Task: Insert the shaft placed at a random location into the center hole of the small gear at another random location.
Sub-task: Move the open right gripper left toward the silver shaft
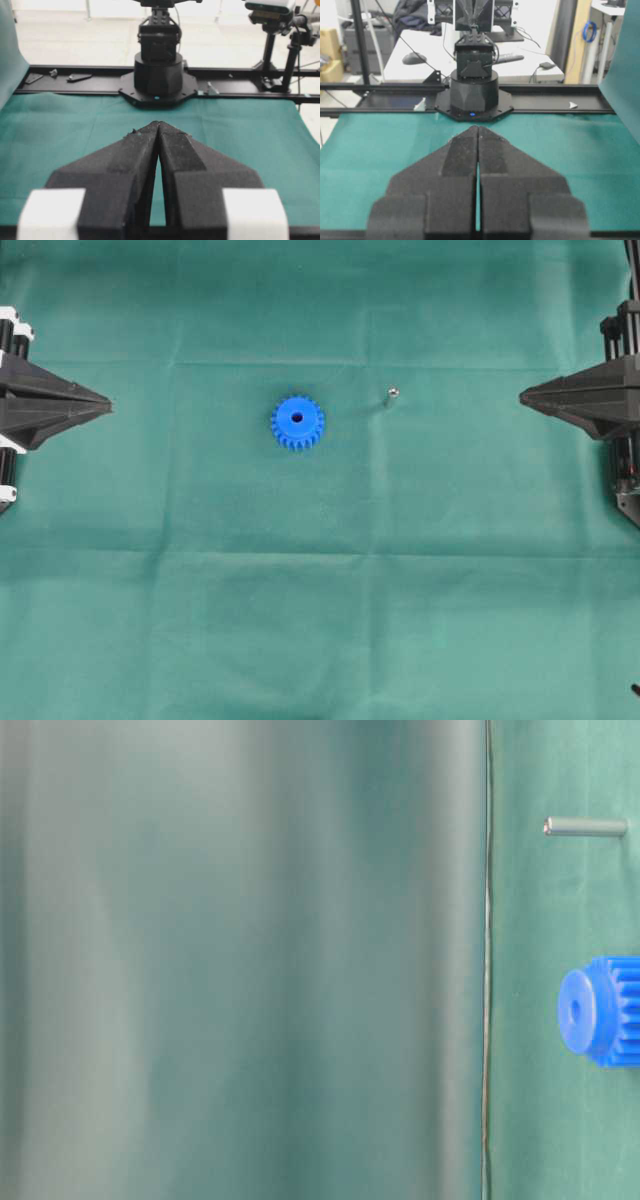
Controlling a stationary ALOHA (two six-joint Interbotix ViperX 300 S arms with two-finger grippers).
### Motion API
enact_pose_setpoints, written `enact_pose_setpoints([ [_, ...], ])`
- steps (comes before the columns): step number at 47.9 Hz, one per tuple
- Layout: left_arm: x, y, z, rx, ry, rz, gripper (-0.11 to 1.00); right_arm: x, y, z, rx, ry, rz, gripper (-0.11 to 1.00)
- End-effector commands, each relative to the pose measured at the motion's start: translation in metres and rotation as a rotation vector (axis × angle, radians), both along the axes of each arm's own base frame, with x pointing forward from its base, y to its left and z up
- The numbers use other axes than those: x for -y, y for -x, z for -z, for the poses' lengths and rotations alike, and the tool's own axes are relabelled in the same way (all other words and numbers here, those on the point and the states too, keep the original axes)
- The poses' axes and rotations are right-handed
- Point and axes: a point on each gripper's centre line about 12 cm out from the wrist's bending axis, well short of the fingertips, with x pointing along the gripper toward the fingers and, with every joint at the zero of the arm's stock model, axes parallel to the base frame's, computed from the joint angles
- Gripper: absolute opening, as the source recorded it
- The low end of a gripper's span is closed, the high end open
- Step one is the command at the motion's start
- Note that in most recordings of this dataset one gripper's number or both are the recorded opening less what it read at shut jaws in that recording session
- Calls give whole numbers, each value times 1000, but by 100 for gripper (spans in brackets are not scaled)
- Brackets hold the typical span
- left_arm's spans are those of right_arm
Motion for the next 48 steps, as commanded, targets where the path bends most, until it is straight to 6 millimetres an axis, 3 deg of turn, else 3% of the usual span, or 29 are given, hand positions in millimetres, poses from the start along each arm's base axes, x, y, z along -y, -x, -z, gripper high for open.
enact_pose_setpoints([
  [1,1,-2,-15,34,-3,7,0,1,-2,-7,14,0,4,1],
  [8,1,-2,-16,31,-3,7,0,4,-10,-5,-17,0,19,1],
  [22,1,-2,-15,23,-6,7,0,21,-32,22,-98,2,91,3],
  [27,1,-2,-13,11,-6,7,0,28,-42,37,-148,-2,113,23],
  [38,2,-2,-12,0,-6,9,0,45,-68,91,-300,12,160,87],
  [48,1,-2,-12,0,-11,7,0,61,-82,125,-349,0,207,82],
])
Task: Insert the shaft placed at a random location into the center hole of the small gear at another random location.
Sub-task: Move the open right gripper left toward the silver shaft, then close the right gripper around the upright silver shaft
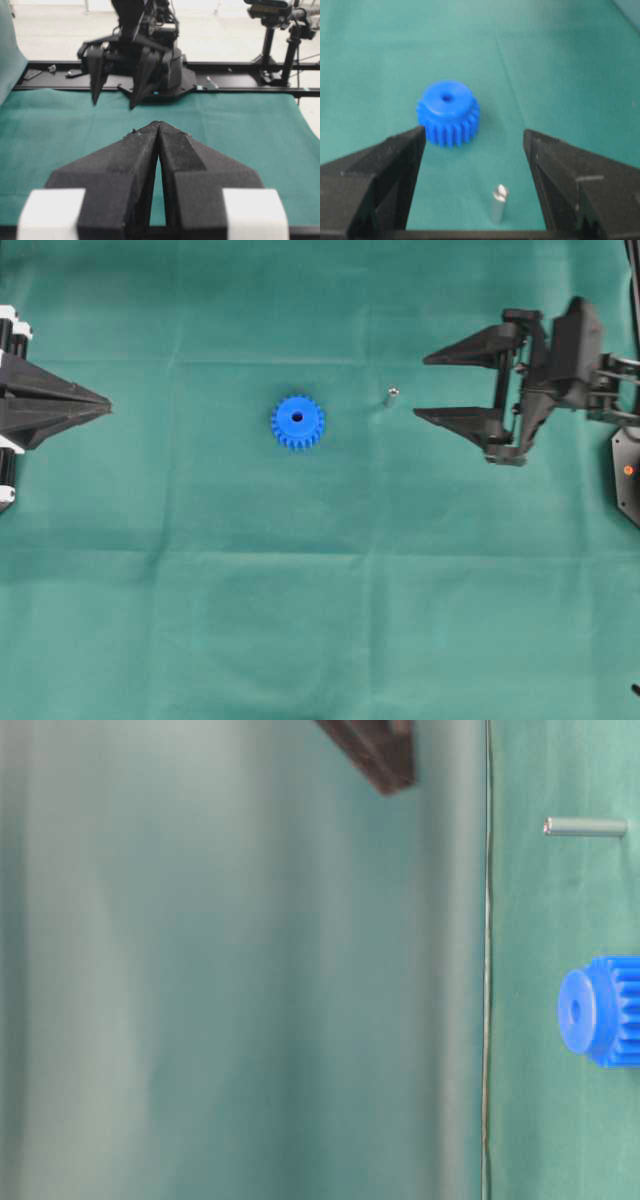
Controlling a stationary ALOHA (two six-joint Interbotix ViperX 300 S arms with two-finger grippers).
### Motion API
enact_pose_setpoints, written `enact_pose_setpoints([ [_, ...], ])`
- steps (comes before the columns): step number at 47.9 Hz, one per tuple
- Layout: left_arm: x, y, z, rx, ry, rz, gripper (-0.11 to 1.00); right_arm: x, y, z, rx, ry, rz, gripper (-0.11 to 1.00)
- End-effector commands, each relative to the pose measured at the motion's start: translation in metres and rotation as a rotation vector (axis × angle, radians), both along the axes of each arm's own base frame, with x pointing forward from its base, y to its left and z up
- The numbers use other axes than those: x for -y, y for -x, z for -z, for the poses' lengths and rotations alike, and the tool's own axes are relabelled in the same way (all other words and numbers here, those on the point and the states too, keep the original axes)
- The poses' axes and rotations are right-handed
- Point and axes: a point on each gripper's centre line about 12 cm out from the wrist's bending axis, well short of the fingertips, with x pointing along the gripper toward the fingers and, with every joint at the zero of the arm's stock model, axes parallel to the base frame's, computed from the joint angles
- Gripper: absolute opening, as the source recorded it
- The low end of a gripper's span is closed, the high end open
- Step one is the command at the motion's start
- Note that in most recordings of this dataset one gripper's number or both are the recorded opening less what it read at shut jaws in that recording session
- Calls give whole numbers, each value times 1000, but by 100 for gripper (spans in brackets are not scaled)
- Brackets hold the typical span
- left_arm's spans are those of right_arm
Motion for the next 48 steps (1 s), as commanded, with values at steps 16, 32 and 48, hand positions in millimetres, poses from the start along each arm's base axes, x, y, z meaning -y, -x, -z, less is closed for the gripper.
enact_pose_setpoints([
  [16,1,-2,-7,15,-6,3,0,24,-19,40,-29,0,72,82],
  [32,1,-2,-5,3,-3,4,0,28,-30,66,-88,-28,81,80],
  [48,1,-2,-4,-8,-2,3,0,28,-30,70,-106,-32,77,50],
])
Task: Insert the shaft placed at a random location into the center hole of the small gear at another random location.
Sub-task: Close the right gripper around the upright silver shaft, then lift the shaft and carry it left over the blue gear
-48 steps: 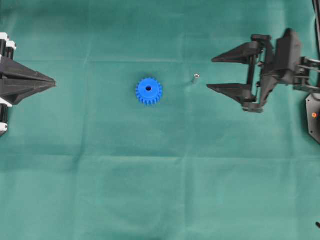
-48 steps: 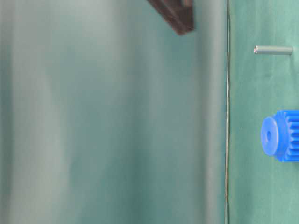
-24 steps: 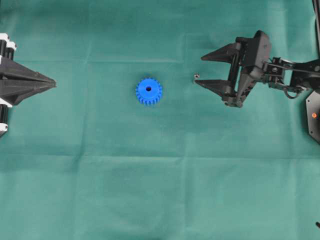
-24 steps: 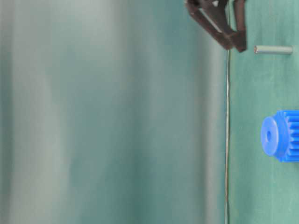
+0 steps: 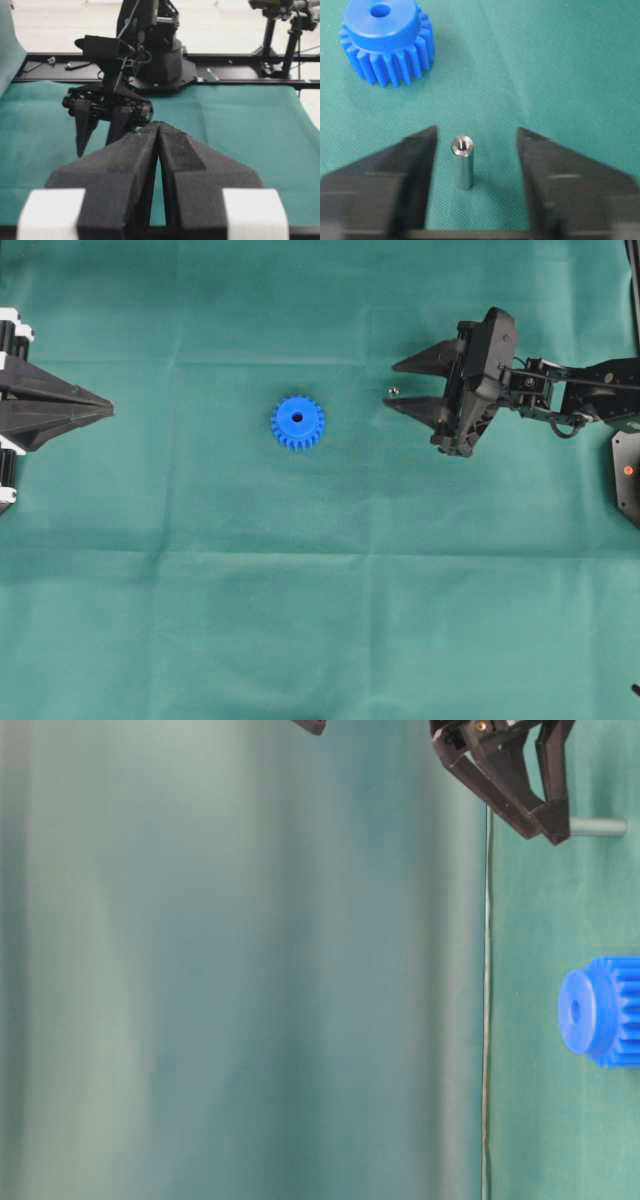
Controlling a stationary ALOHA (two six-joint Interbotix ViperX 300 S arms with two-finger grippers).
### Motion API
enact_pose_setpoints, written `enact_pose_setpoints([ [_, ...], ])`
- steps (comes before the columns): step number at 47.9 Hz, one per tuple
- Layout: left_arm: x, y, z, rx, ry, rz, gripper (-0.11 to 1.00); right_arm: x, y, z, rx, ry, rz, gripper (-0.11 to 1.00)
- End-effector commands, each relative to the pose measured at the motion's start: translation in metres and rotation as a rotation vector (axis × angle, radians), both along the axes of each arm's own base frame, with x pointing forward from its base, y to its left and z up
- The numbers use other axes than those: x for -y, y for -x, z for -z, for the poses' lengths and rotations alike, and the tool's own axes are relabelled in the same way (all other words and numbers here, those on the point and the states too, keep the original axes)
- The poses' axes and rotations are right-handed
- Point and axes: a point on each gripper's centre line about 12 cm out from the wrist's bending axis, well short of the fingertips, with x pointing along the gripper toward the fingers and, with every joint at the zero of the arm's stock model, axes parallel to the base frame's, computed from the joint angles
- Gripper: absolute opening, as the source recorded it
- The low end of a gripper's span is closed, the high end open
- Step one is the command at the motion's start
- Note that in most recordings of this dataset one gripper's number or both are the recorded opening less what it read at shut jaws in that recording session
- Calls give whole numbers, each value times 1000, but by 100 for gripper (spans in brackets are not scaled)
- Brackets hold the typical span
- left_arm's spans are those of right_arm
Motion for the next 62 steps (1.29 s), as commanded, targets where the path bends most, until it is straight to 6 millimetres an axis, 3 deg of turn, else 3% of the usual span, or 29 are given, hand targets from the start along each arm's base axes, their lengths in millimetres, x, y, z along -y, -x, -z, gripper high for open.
enact_pose_setpoints([
  [1,0,-2,-7,17,0,2,0,1,-4,-6,25,9,0,45],
  [6,0,-1,-7,17,0,2,0,-1,-5,-6,24,10,-12,19],
  [8,0,-1,-7,17,-1,2,0,-2,-6,-7,25,12,-18,13],
  [24,0,-1,-6,11,0,2,0,-4,-10,-12,39,13,-25,13],
  [44,0,-1,-6,11,0,2,0,-5,-14,-72,26,11,-34,13],
  [62,0,-2,-6,8,0,2,0,-7,-13,-75,33,13,-38,13],
])
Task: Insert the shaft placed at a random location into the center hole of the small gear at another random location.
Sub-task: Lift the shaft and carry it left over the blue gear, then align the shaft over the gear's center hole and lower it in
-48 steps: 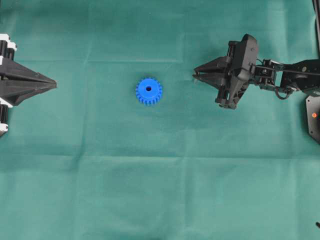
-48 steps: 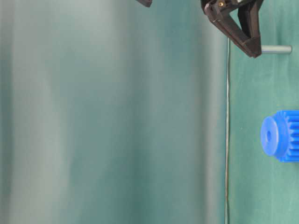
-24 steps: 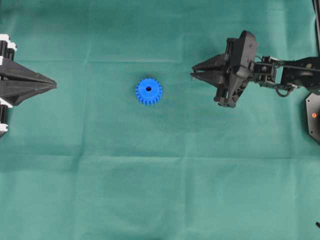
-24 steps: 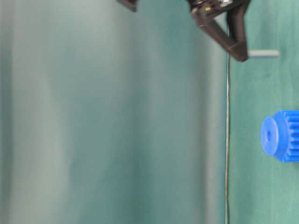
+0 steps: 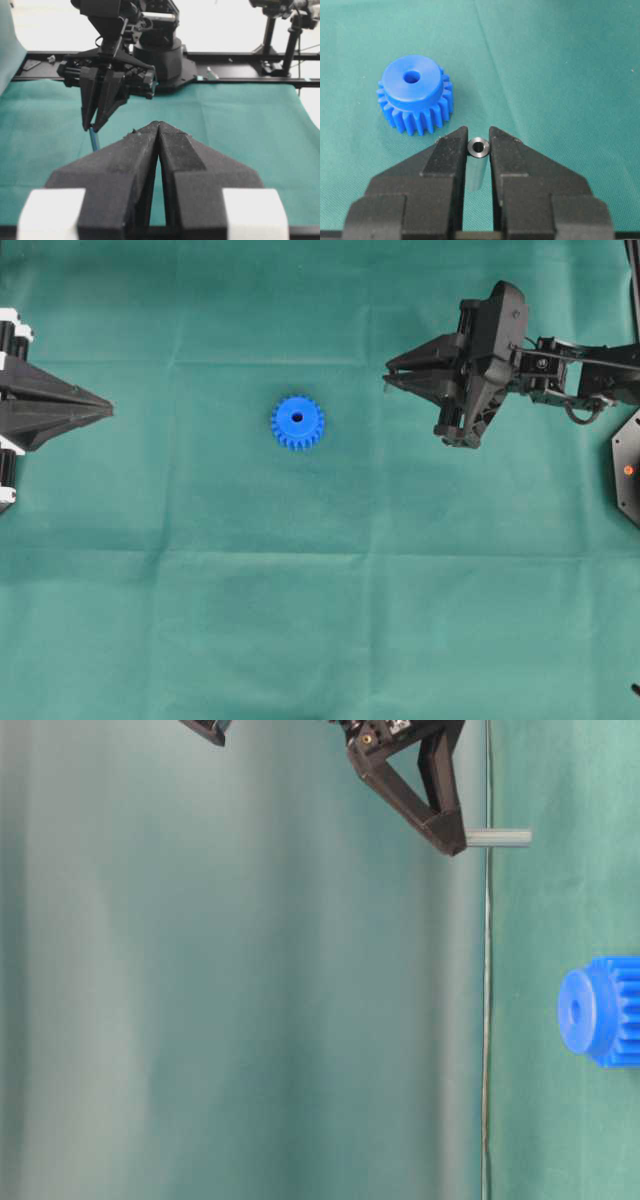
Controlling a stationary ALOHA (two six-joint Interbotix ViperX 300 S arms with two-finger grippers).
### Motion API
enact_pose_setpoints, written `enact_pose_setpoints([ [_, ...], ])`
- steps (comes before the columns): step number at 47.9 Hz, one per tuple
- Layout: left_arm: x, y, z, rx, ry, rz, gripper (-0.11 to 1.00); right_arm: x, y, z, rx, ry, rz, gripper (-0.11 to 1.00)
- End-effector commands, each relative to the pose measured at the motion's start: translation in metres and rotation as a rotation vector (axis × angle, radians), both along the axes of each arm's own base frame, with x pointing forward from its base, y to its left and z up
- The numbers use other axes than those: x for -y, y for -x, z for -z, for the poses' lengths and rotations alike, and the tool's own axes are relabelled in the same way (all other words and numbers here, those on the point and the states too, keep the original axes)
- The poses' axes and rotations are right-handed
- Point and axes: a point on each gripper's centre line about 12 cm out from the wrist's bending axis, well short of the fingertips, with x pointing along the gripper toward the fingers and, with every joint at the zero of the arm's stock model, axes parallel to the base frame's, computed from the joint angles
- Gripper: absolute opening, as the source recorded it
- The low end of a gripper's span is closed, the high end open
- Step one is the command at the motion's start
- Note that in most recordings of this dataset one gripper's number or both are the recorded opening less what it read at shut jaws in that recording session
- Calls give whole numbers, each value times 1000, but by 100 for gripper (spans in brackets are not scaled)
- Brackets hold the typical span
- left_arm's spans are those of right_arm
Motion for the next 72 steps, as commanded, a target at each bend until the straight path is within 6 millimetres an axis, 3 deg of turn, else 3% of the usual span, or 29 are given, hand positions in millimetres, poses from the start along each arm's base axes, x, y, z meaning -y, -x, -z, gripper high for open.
enact_pose_setpoints([
  [1,0,-2,-6,12,-1,2,0,1,-5,-12,35,13,-3,13],
  [12,0,-3,-5,9,-1,2,0,-3,-18,-14,56,15,-23,13],
  [42,0,-3,-4,8,-1,2,0,-23,-96,-27,113,20,-110,13],
  [53,0,-3,-5,9,-1,1,0,-23,-106,-24,109,20,-112,13],
  [72,0,-3,-5,9,-1,2,0,-23,-106,-19,101,19,-112,13],
])
